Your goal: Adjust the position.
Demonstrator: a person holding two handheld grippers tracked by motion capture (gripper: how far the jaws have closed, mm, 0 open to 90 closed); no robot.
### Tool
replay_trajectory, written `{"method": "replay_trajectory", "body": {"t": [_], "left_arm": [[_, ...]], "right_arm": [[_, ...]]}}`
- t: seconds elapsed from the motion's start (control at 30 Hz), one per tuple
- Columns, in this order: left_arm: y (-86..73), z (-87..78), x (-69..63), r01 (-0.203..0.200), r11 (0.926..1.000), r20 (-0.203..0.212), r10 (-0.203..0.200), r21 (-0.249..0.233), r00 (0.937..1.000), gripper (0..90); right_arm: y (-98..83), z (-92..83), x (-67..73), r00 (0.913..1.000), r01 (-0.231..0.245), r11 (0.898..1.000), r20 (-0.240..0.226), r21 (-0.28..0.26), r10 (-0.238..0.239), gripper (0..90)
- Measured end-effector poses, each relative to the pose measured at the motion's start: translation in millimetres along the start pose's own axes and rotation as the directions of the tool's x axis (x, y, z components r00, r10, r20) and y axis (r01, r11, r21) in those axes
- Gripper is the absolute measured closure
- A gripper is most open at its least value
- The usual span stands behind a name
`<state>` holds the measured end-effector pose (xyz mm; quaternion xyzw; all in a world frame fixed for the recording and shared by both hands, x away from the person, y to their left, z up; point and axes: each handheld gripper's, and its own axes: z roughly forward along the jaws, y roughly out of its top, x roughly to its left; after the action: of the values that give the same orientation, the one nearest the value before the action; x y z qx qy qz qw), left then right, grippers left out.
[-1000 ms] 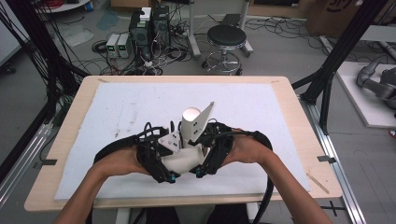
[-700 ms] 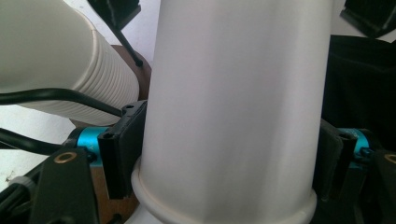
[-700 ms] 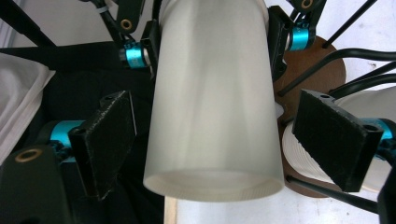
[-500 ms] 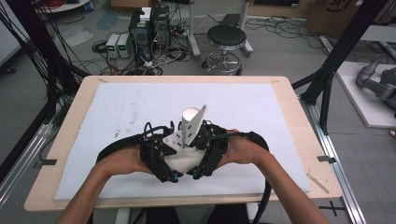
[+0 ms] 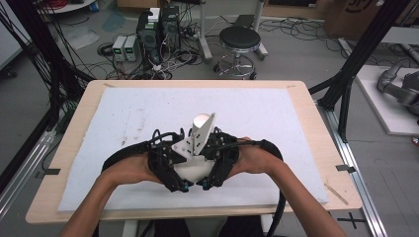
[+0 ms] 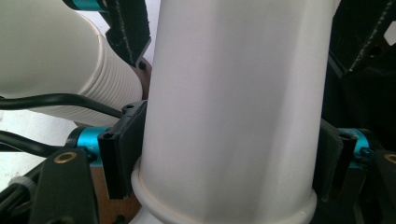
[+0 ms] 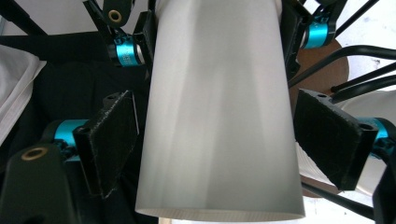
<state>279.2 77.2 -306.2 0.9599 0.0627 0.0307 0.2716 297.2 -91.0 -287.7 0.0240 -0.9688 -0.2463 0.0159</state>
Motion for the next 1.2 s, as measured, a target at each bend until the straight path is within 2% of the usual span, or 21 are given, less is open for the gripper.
{"method": "replay_trajectory", "body": {"t": [0.07, 0.17, 0.2, 0.4, 0.5, 0.53, 0.57, 0.6, 0.67, 0.73, 0.8, 0.83, 0.87, 0.9, 0.93, 0.97, 1.2], "left_arm": [[-0.4, 0.0, 0.1, 0.005, 1.0, -0.002, -0.005, -0.007, 1.0, 25.5], [-0.8, 0.2, -0.6, 0.023, 0.9995, -0.002, -0.023, -0.023, 0.9997, 25.5], [-0.7, -0.6, 0.3, 0.01, 0.9999, -0.003, -0.01, -0.012, 0.9999, 25.5], [-0.1, -0.3, -0.1, 0.009, 0.9998, -0.001, -0.009, -0.015, 1.0, 25.5], [0.0, -0.2, -0.3, 0.012, 0.9998, 0.001, -0.012, -0.018, 0.9999, 25.5], [0.0, 0.4, -1.6, 0.026, 0.9992, 0.006, -0.026, -0.03, 0.9996, 25.5], [0.1, -0.1, -0.7, 0.015, 0.9996, 0.004, -0.015, -0.022, 0.9999, 25.5], [0.0, 0.7, -2.0, 0.031, 0.9988, 0.01, -0.031, -0.036, 0.9995, 25.6], [-0.2, -0.9, -0.6, 0.007, 0.9999, 0.006, -0.007, -0.015, 1.0, 25.7], [-0.5, -0.6, -1.2, 0.018, 0.9996, 0.008, -0.018, -0.022, 0.9998, 25.7], [-0.3, -1.0, -0.4, 0.01, 0.9998, 0.007, -0.01, -0.017, 0.9999, 25.8], [-0.3, -0.2, -1.4, 0.026, 0.9993, 0.013, -0.026, -0.025, 0.9996, 26.0], [-0.2, -0.5, 0.0, 0.011, 0.9999, 0.005, -0.011, -0.011, 0.9999, 26.1], [-0.4, -0.2, 0.2, 0.014, 0.9999, 0.005, -0.014, -0.009, 0.9999, 26.3], [-1.1, 2.1, -2.2, 0.053, 0.9977, 0.011, -0.052, -0.042, 0.9986, 26.7], [-1.1, 0.4, 0.4, 0.021, 0.9997, 0.011, -0.021, -0.015, 0.9997, 27.0], [-1.2, 0.4, 1.3, 0.015, 0.9997, 0.0, -0.015, -0.016, 0.9999, 26.8]], "right_arm": [[-0.6, -0.5, -0.3, 0.9999, 0.006, 1.0, -0.012, 0.002, -0.006, 21.1], [-1.1, -0.9, -0.4, 1.0, 0.005, 1.0, -0.008, -0.002, -0.005, 21.0], [-1.3, -0.9, -0.7, 1.0, 0.004, 1.0, -0.006, -0.002, -0.004, 21.0], [-0.8, 1.8, -0.4, 0.9999, 0.006, 1.0, -0.013, 0.006, -0.006, 21.1], [0.5, 3.7, -0.6, 0.9999, 0.013, 1.0, -0.006, 0.008, -0.013, 21.1], [0.7, 4.3, -0.8, 0.9999, 0.012, 1.0, -0.006, 0.007, -0.011, 21.1], [0.9, 5.0, -0.8, 0.9998, 0.009, 1.0, -0.015, 0.011, -0.009, 22.7], [1.0, 5.2, -0.9, 0.9998, 0.014, 1.0, -0.014, 0.012, -0.014, 26.1], [0.8, 5.0, -1.4, 0.9997, 0.017, 1.0, -0.016, 0.014, -0.017, 28.9], [0.0, 4.3, -2.2, 0.9998, 0.015, 1.0, -0.015, 0.011, -0.014, 30.3], [-0.4, 3.5, -2.2, 0.9998, 0.015, 1.0, -0.011, 0.011, -0.015, 30.7], [-0.5, 3.5, -1.9, 0.9998, 0.014, 1.0, -0.011, 0.011, -0.014, 31.2], [-0.4, 3.7, -1.5, 0.9998, 0.015, 1.0, -0.008, 0.013, -0.015, 31.9], [-0.4, 3.8, -1.1, 0.9999, 0.017, 1.0, 0.0, 0.018, -0.017, 32.6], [-0.5, 4.3, -0.7, 0.9998, 0.017, 1.0, 0.009, 0.018, -0.017, 33.4], [-0.5, 4.5, -0.3, 0.9997, 0.019, 1.0, 0.012, 0.022, -0.019, 33.9], [-0.9, 4.1, 0.4, 0.9995, 0.021, 1.0, 0.022, 0.018, -0.022, 34.6]]}}
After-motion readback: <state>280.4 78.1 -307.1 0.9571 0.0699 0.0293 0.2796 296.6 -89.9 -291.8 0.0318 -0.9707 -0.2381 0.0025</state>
